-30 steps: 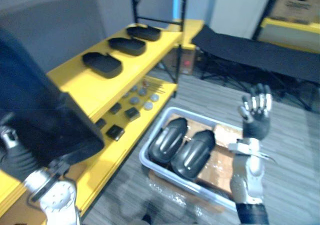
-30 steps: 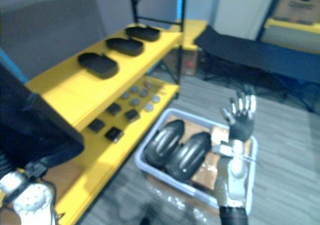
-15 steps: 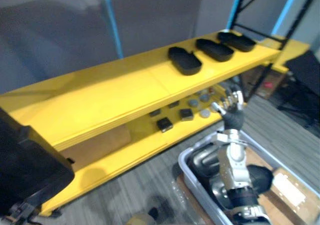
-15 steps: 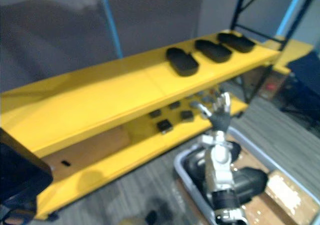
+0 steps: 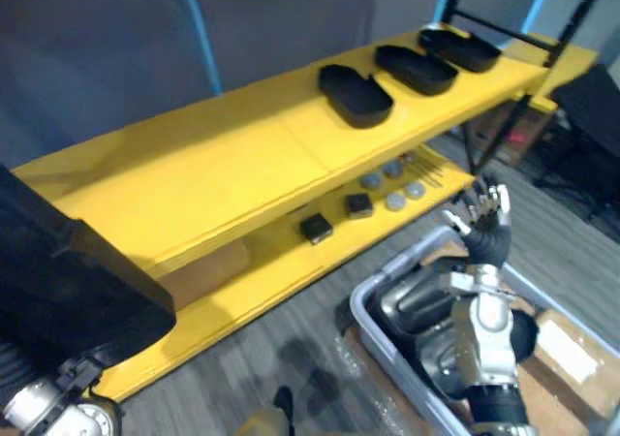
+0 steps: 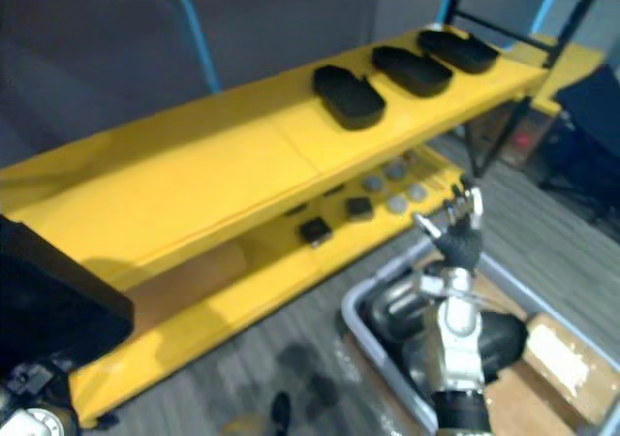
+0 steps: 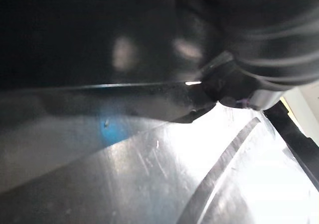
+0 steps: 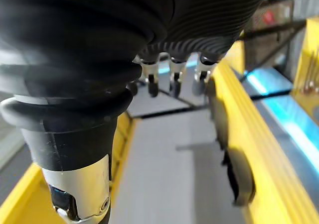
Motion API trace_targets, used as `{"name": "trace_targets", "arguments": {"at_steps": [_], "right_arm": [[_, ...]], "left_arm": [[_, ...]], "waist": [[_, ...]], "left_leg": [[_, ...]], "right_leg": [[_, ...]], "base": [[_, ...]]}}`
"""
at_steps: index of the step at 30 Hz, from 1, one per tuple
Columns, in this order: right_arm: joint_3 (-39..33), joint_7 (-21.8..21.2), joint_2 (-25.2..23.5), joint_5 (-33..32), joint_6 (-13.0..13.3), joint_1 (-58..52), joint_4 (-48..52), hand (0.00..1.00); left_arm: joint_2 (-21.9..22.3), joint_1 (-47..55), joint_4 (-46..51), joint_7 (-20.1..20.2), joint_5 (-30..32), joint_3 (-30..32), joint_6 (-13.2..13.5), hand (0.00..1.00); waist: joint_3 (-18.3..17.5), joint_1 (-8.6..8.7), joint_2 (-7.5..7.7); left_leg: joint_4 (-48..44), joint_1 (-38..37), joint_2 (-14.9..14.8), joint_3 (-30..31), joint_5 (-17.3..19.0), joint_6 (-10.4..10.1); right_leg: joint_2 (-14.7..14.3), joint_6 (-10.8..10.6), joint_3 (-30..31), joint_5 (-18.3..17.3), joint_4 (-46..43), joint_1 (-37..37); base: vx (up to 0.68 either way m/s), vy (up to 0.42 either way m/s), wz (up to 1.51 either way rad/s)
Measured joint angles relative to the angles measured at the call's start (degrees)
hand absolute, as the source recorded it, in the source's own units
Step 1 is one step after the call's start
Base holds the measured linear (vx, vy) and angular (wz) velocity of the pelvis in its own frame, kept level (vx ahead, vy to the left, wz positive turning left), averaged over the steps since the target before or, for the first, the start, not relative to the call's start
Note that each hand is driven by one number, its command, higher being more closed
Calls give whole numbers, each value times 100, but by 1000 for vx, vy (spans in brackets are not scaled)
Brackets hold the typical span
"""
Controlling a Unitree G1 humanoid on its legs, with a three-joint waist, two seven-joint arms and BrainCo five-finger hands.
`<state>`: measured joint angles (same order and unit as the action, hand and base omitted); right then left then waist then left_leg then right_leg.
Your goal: Walk over and take plastic housings, then place them on the shelf
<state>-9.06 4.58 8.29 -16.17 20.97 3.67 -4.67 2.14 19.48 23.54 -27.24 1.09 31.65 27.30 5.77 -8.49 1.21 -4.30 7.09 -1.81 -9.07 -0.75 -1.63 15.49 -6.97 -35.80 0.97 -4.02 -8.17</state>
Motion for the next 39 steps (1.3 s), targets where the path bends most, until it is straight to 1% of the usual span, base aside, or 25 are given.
{"name": "trace_targets", "arguments": {"at_steps": [2, 4, 5, 6, 7, 8, 9, 10, 12, 15, 20, 22, 24, 25, 26, 27, 28, 30, 31, 32, 33, 34, 35, 36, 39], "right_arm": [[-152, -105, -1, 4, 2, -283, 229, 0], [-327, -167, -17, 10, 22, -621, 484, 0], [-410, -201, -57, 21, 58, -873, 592, 0], [-430, -201, -157, 37, 130, -1139, 689, 0], [-422, -205, -194, 73, 160, -1215, 719, 0], [-412, -281, -226, 114, 172, -1264, 734, 0], [-376, -367, -224, 110, 173, -1254, 806, 0], [-341, -409, -224, 106, 174, -1253, 856, 0], [-187, -599, -212, 119, 238, -1247, 1008, 0], [-28, -591, -201, 123, 299, -1249, 1177, 0], [44, -572, -200, 116, 412, -1236, 1327, 0], [77, -567, -202, 116, 415, -1230, 1323, 0], [70, -518, -212, 116, 445, -1167, 1297, 0], [-10, -449, -235, 101, 478, -1080, 1193, 0], [-65, -424, -247, 61, 507, -1025, 1117, 0], [-71, -363, -171, 2, 526, -925, 980, 0], [-53, -310, -170, 5, 526, -910, 844, 0], [-37, -302, -212, 11, 525, -788, 750, 0], [-36, -309, -258, 18, 524, -645, 676, 0], [-43, -326, -282, 32, 525, -463, 534, 0], [-46, -334, -282, 82, 526, -393, 431, 0], [-48, -343, -280, 133, 516, -347, 351, 0], [-50, -369, -278, 140, 507, -351, 374, 0], [-82, -391, -264, 135, 506, -389, 412, 0], [-112, -475, -138, 117, 511, -581, 850, 0]], "left_arm": [[0, -104, 0, 8, 0, -160, 0, 100], [-37, -225, 0, 46, -6, -330, 1, 100], [-170, -311, -4, 105, -20, -513, 4, 100], [-356, -419, -28, 158, -54, -701, 1, 100], [-431, -465, -30, 162, -56, -781, 1, 100], [-437, -463, -35, 160, -56, -914, -3, 100], [-393, -352, -19, 153, -63, -1036, -37, 100], [-384, -281, -8, 151, -61, -1068, -57, 100], [-391, -77, 82, 129, -33, -1181, -177, 100], [-367, 84, 245, 116, -28, -1266, -186, 100], [-304, 71, 344, 58, 48, -1244, -179, 100], [-306, 63, 370, 59, 165, -1170, -165, 100], [-346, 52, 521, 65, 173, -1133, -156, 100], [-362, 18, 583, 103, 174, -1131, -130, 100], [-378, 11, 673, 133, 171, -1106, -121, 100], [-345, -22, 698, 155, 174, -1027, -8, 100], [-364, -90, 682, 155, 176, -1013, 24, 100], [-419, -203, 681, 152, 174, -919, 68, 100], [-431, -220, 679, 140, 176, -830, 73, 100], [-432, -224, 626, 92, 178, -800, 55, 100], [-447, -254, 548, 53, 180, -825, 50, 100], [-473, -338, 444, 22, 182, -839, 47, 100], [-532, -473, 294, -45, 182, -978, 21, 100], [-634, -623, 147, -127, 202, -1138, -8, 100], [-650, -866, 58, -135, 358, -1619, -25, 100]], "waist": [[39, 75, -93], [93, 302, -204], [107, 454, -226], [93, 624, -147], [111, 640, -35], [151, 561, 67], [200, 448, 29], [207, 428, 10], [236, 428, -47], [261, 412, -77], [306, 386, -8], [338, 366, 81], [316, 265, 305], [355, 244, 417], [355, 238, 432], [338, 254, 298], [302, 254, 236], [283, 237, 218], [278, 221, 272], [269, 222, 308], [299, 238, 240], [302, 262, 233], [315, 302, 193], [350, 371, 137], [298, 481, 222]], "left_leg": [[49, 15, 19, 409, -37, -45], [168, 22, 96, 1013, -136, -10], [307, 34, 131, 1430, -249, -8], [426, 98, 213, 1844, -414, -43], [458, 99, 279, 1954, -469, -79], [436, 122, 337, 1981, -555, -197], [338, 172, 328, 1988, -560, -205], [291, 200, 312, 1978, -560, -204], [203, 213, 251, 1970, -558, -204], [170, 215, 169, 1948, -552, -210], [10, 319, 310, 1948, -412, -290], [-32, 346, 462, 1970, -405, -295], [-47, 498, 707, 1944, -391, -315], [-257, 597, 844, 1901, -279, -141], [-565, 646, 955, 1821, -48, 56], [-860, 728, 945, 1891, 69, -101], [-928, 701, 930, 2030, 132, -64], [-890, 629, 895, 2146, 165, -16], [-774, 518, 873, 2145, 172, -4], [-556, 332, 864, 2164, 169, 67], [-456, 206, 834, 2238, 124, 190], [-397, 114, 786, 2295, 127, 245], [-410, 41, 706, 2419, 112, 236], [-407, -38, 651, 2531, 116, 236], [-363, -145, 780, 2735, 134, 212]], "right_leg": [[-61, 23, 288, -16, -191, -58], [-74, 320, 898, -219, -813, 25], [-164, 533, 1480, -575, -1230, 119], [-433, 545, 2035, -966, -1238, 143], [-481, 542, 2165, -1071, -1241, 166], [-454, 445, 2205, -1214, -1310, 137], [-503, 388, 2166, -1249, -1326, 108], [-525, 362, 2161, -1265, -1320, 104], [-610, 258, 2163, -1329, -1323, 28], [-659, 184, 2162, -1380, -1339, 10], [-553, 160, 2118, -1658, -1348, -28], [-431, 169, 1950, -1801, -1226, -144], [-205, 132, 1829, -2147, -919, -210], [-53, 170, 1656, -2203, -906, -255], [2, 271, 1586, -2214, -956, -343], [-44, 412, 1688, -2074, -1657, -197], [-42, 658, 2032, -1797, -2614, 255], [-60, 490, 2540, -1093, -3659, 871], [-69, 399, 2792, -697, -4005, 1102], [-54, 414, 2867, -95, -4375, 1313], [-74, 462, 2904, -42, -4615, 1463], [-184, 514, 2961, -578, -4745, 1612], [-452, 511, 2981, -1063, -4637, 1737], [-741, 479, 3002, -1337, -4163, 1771], [-1081, 499, 3210, -1468, -2671, 1754]], "base": [[114, 85, 64], [86, 224, 130], [26, 184, 208], [-22, 78, 187], [-31, -80, 135], [-35, -121, 51], [-22, -143, 23], [-34, -112, 9], [-30, -117, 13], [-41, -71, 2], [-54, 5, 3], [-47, 43, 22], [-28, 68, 30], [54, 83, 42], [108, 105, 58], [69, 202, 59], [8, 246, 51], [-49, 297, 31], [-60, 247, 9], [-51, 173, 1], [-31, 94, 6], [-64, 64, 22], [-91, 43, 43], [-46, 22, 51], [146, -21, 58]]}}
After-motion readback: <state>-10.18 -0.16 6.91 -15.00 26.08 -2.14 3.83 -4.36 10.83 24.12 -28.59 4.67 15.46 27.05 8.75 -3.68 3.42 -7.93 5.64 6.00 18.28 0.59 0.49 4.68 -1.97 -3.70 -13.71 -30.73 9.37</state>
